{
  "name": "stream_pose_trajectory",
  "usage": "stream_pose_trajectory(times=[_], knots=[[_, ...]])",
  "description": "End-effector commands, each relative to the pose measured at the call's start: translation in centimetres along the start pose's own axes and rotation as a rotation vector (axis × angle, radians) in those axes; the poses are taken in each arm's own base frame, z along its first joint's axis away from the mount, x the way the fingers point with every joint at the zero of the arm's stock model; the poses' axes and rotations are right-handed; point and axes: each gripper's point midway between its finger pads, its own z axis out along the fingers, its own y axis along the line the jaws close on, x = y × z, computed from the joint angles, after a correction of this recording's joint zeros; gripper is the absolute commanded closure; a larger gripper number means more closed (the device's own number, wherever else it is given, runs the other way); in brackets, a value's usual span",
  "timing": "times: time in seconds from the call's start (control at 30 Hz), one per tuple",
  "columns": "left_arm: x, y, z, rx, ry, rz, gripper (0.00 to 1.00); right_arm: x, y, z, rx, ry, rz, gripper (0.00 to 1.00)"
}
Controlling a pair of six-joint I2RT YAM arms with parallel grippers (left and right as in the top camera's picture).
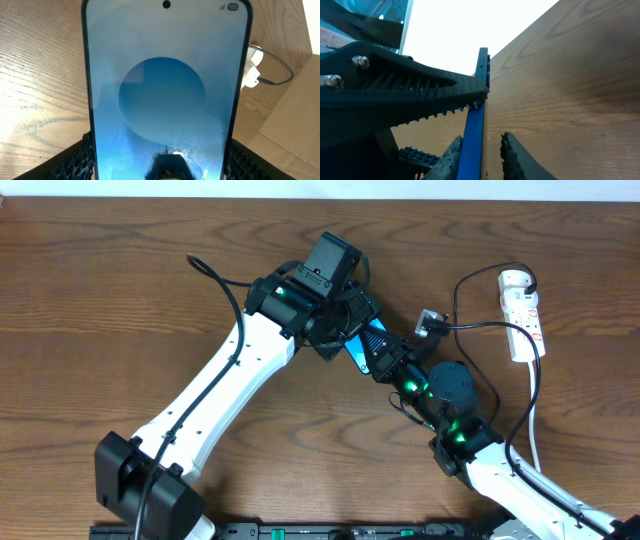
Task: Plug charger to phone and switch on socket
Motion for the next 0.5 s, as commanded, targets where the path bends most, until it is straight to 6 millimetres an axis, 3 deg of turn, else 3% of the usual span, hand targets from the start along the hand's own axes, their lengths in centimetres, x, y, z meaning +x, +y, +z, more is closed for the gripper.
stream_pose_trajectory(times=[0.0, 0.23, 0.47], knots=[[0.2, -0.1, 0.0, 0.002, 0.002, 0.005, 0.34, -0.6, 0.8, 0.2, -0.013, -0.018, 0.000, 0.85], [0.3, 0.3, 0.0, -0.015, 0.007, 0.000, 0.33, -0.6, 0.7, 0.2, -0.010, -0.018, 0.000, 0.90], [0.7, 0.2, -0.2, -0.005, 0.031, 0.048, 0.03, -1.7, 0.3, 0.0, -0.005, -0.042, 0.003, 0.97]])
